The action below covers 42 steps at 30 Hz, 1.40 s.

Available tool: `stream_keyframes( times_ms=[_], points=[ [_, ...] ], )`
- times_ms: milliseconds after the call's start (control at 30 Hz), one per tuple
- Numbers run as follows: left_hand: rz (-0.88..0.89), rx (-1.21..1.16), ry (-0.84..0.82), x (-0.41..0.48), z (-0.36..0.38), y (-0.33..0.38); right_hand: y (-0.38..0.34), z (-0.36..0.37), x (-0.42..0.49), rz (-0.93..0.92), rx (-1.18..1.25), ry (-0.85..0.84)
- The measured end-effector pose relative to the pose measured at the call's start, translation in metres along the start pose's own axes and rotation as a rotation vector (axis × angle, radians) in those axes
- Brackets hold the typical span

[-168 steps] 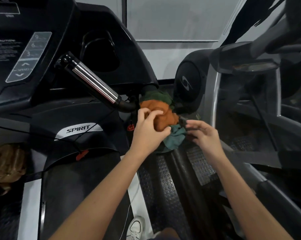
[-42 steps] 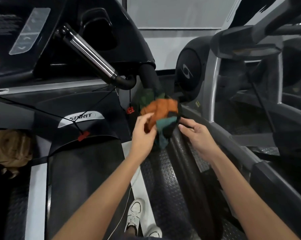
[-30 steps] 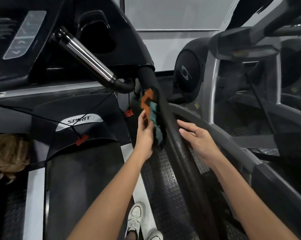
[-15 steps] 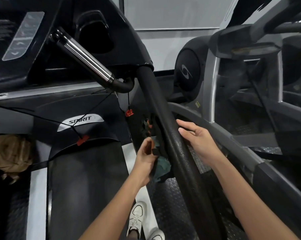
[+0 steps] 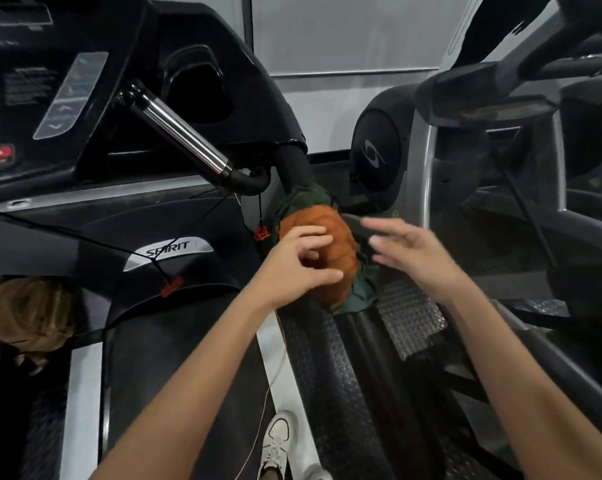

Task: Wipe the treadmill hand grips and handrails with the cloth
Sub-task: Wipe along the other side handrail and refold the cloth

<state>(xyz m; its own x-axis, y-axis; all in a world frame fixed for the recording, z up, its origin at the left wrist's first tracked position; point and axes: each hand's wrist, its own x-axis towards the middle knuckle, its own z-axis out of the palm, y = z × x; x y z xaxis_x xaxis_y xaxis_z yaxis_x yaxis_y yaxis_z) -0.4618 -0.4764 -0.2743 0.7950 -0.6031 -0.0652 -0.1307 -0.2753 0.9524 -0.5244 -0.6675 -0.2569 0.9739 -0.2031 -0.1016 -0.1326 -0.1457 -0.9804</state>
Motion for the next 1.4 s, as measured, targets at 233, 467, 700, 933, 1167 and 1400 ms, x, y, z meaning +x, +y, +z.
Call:
stream_keyframes(
  times_ms=[233,467,700,933,1167,1400],
  points=[
    [0.036,-0.01,0.061,0.005,-0.001,-0.029,-0.001,0.012,0.02,-0.029,-0.428,-0.322],
    [0.085,-0.025,0.176,0.022,-0.009,-0.036,-0.006,0.023,0.049,-0.2,-0.542,-0.237],
    [0.177,-0.049,0.217,-0.025,0.022,-0.037,0.013,0.021,-0.016,-0.339,-0.643,-0.052],
    [0.242,-0.021,0.219,-0.027,0.021,-0.036,0.01,0.023,-0.022,-0.306,-0.662,-0.069],
    [0.091,-0.009,0.134,0.004,-0.003,-0.042,-0.007,0.019,0.021,-0.099,-0.666,-0.341],
    [0.14,-0.14,0.21,-0.036,0.03,-0.038,0.016,0.017,-0.033,-0.3,-0.581,-0.081]
  ],
)
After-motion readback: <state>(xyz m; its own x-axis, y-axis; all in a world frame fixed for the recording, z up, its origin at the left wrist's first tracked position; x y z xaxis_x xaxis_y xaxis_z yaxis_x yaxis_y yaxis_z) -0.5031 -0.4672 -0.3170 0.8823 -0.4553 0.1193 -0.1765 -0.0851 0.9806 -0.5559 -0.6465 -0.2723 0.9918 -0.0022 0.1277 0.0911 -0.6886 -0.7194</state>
